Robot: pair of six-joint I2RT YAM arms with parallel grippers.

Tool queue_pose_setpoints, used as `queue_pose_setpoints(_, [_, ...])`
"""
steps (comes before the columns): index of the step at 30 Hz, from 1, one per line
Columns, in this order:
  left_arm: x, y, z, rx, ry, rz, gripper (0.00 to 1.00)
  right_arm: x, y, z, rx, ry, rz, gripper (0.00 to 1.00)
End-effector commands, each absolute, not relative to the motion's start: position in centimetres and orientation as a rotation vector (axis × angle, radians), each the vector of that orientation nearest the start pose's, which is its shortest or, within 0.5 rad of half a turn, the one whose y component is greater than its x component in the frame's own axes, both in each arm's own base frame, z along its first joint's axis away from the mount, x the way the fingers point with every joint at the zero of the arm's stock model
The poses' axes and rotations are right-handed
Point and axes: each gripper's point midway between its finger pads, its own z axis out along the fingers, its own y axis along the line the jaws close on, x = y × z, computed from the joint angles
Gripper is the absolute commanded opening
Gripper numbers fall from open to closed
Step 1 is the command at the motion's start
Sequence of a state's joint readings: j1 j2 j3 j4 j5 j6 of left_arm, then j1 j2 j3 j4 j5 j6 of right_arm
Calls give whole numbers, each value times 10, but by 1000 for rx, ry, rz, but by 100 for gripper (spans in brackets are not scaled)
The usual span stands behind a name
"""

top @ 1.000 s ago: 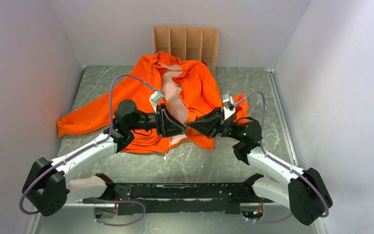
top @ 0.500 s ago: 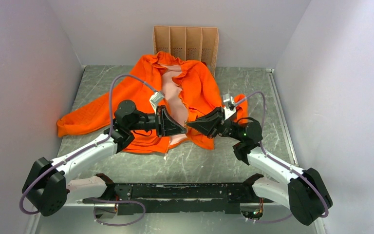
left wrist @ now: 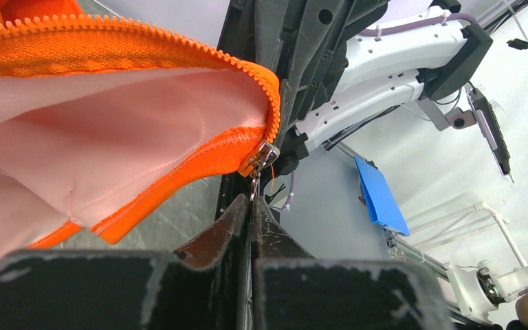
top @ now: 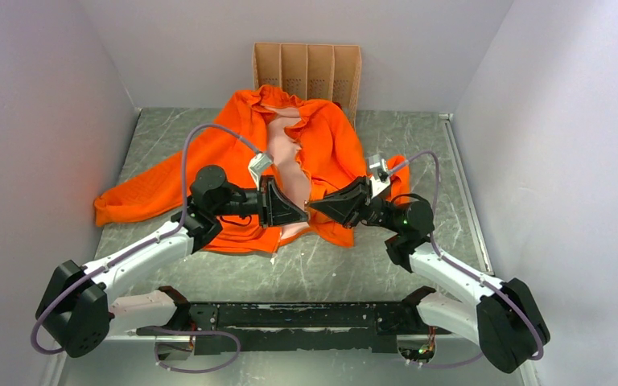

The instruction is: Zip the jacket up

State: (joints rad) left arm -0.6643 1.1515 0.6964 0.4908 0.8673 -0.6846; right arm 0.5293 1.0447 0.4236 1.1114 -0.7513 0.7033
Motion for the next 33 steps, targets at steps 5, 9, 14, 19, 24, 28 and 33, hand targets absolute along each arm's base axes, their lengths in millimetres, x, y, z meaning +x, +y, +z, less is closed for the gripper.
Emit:
queue_pose_setpoints(5, [161, -324, 262, 806, 1704, -1630, 8, 180, 260, 371, -639, 977, 1405, 0])
queue_pose_setpoints(9, [162, -324, 262, 808, 1707, -1619, 8, 178, 259, 375, -638, 973, 1408, 0])
queue_pose_setpoints(14, [161, -325, 267, 818, 1696, -1642, 9, 178, 258, 372, -632, 996, 1406, 0])
queue_pose_setpoints(19, [166, -323, 266, 782, 1723, -1588, 23, 186, 257, 359, -617, 1072, 1355, 0])
queue_pose_setpoints(24, [171, -315, 264, 730, 1771, -1516, 39, 189, 254, 348, -619, 1129, 1297, 0])
queue_pose_setpoints(28, [171, -305, 252, 682, 1841, -1453, 47, 192, 250, 345, -612, 1148, 1240, 0])
queue_pose_setpoints(33, [192, -282, 213, 472, 2093, -1205, 50, 196, 245, 337, -599, 1194, 1190, 0])
